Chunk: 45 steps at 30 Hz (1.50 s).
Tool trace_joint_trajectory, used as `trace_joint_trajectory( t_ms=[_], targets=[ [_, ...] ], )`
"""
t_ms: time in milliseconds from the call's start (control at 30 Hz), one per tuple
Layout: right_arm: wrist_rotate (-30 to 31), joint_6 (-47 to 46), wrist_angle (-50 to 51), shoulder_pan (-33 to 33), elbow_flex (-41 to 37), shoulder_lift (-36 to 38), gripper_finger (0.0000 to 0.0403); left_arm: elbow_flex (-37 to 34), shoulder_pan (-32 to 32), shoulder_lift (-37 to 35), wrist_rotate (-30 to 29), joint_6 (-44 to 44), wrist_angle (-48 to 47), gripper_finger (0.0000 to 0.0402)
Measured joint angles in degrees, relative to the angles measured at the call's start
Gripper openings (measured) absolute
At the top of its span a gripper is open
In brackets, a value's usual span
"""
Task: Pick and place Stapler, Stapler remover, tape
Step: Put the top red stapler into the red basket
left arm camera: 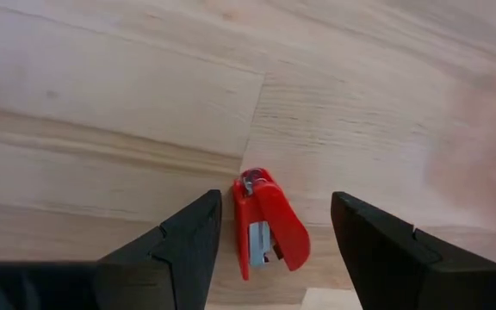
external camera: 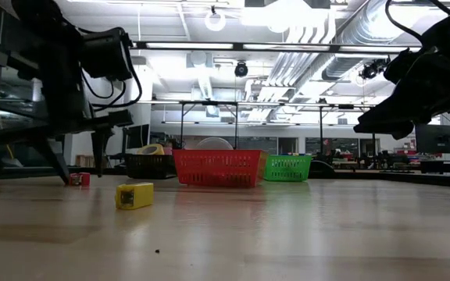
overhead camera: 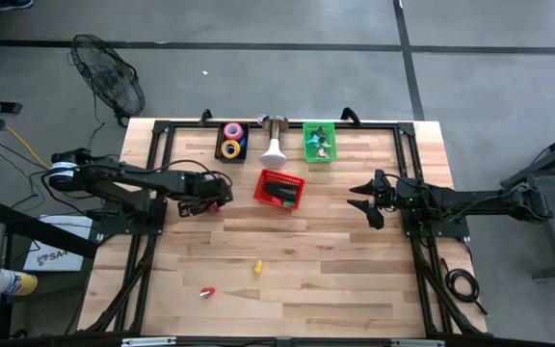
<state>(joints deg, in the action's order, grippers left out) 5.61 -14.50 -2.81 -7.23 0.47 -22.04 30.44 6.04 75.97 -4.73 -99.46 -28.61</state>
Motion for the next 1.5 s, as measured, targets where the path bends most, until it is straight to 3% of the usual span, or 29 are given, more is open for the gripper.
trace_joint_trajectory(
  t_ms=[300,833,1167,1500],
  targets=[
    [0.00,0.00,0.00,0.01,0.00,0.00,0.0197,0.82,0.02,0.49,1.54,-3.29,-2.04,0.0206],
    [-0.02,0.00,0.02,0.00,0.00,0.00,0.0197,3.06,0.00,0.60,3.45,-2.01,-4.94,0.0086],
    [-0.02,0.00,0.00,-0.01,0.00,0.00,0.0197,4.39,-0.13,0.87,7.57,4.99,1.14,0.0060],
    [-0.02,0.00,0.03,0.00,0.00,0.00,0.0197,14.25,-0.13,0.64,-2.89,23.94,11.44,0.0057]
  ],
)
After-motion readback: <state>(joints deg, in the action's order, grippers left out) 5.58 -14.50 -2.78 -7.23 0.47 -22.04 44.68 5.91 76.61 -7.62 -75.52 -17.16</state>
